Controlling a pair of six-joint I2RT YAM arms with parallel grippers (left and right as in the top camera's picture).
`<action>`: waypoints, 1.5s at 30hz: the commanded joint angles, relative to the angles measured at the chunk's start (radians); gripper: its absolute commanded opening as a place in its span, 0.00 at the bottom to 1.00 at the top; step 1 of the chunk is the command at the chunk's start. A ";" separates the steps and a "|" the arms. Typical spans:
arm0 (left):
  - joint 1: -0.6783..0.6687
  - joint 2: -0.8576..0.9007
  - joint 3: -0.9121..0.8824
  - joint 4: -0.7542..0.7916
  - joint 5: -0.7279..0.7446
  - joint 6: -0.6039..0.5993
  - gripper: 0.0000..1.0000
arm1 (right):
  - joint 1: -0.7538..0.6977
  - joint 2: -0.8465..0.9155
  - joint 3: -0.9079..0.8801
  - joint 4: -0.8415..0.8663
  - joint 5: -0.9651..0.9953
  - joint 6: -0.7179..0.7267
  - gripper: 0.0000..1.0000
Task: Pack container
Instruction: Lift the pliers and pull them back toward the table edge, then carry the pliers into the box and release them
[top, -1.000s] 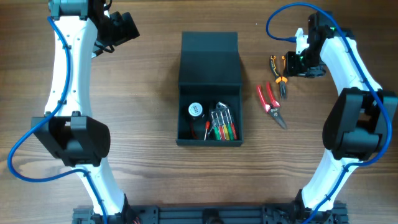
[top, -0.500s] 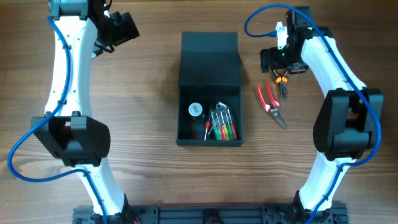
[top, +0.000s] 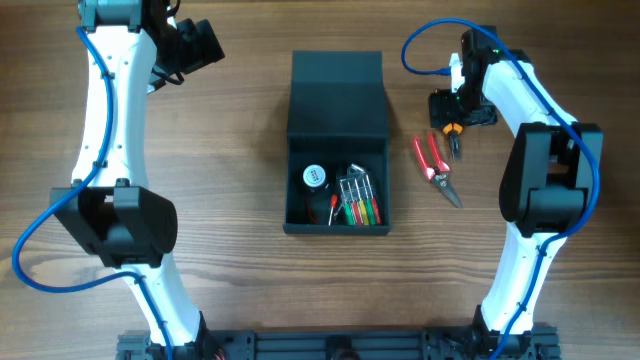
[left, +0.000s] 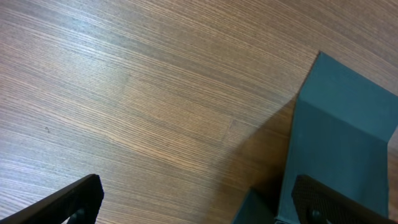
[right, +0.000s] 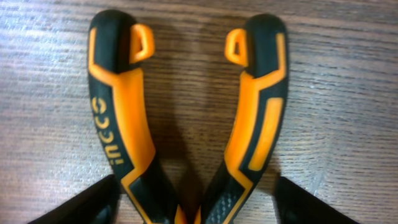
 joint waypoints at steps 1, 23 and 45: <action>0.000 -0.011 0.011 -0.001 0.009 -0.006 1.00 | 0.002 0.058 -0.001 -0.008 -0.024 0.000 0.56; 0.000 -0.011 0.011 -0.001 0.008 -0.006 1.00 | 0.004 0.043 0.285 -0.226 -0.024 0.003 0.09; 0.000 -0.011 0.011 -0.001 0.008 -0.006 1.00 | 0.207 -0.246 0.299 -0.459 -0.089 0.004 0.09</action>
